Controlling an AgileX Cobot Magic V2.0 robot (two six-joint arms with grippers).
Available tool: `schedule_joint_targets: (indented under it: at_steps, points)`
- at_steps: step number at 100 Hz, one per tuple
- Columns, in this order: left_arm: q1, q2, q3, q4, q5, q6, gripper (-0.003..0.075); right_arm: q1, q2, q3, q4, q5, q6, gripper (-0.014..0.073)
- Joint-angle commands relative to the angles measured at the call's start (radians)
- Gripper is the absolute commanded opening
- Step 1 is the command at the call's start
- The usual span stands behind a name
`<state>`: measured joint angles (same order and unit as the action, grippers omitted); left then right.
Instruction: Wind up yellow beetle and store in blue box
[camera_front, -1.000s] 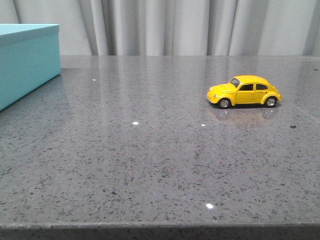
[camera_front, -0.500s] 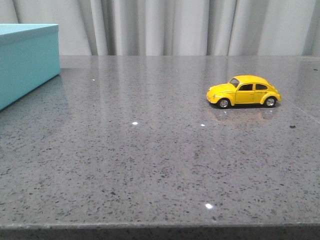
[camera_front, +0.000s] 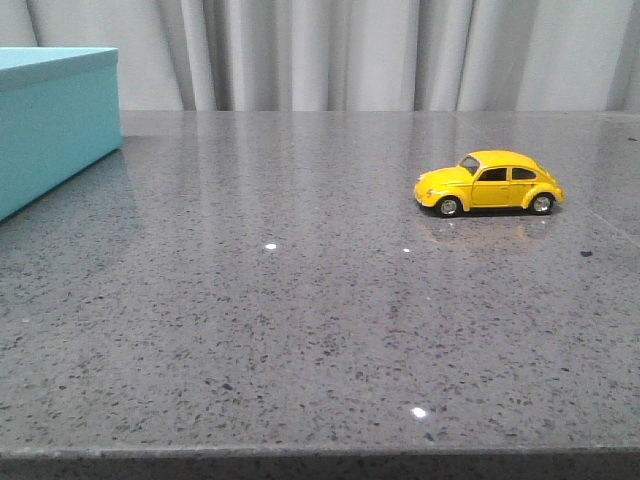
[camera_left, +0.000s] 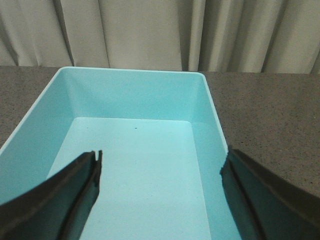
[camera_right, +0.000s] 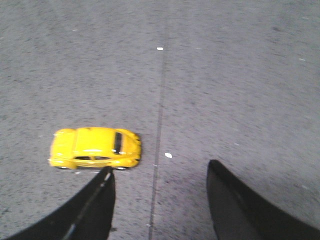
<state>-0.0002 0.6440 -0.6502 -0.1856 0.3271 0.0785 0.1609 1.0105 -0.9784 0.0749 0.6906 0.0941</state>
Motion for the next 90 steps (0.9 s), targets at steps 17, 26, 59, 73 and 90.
schedule_joint_targets:
  at_steps: [17, 26, 59, 73, 90]
  points:
    - [-0.007, 0.005, -0.037, -0.014, -0.064, 0.001, 0.0494, 0.1, 0.172, -0.185, 0.007, 0.07, 0.007, 0.0469]
    - [-0.007, 0.005, -0.037, -0.014, -0.064, 0.001, 0.0494, 0.121, 0.24, -0.239, 0.007, 0.124, 0.023, 0.0469]
    - [-0.007, 0.005, -0.037, -0.014, -0.064, 0.001, 0.0494, 0.134, 0.467, -0.442, 0.007, 0.341, 0.149, 0.0469]
    - [-0.007, 0.005, -0.037, -0.014, -0.064, 0.001, 0.0494, 0.159, 0.54, -0.504, 0.007, 0.389, 0.18, 0.0469]
    - [-0.007, 0.005, -0.037, -0.014, -0.063, 0.001, 0.0494, 0.191, 0.61, -0.55, 0.007, 0.396, 0.209, 0.0469]
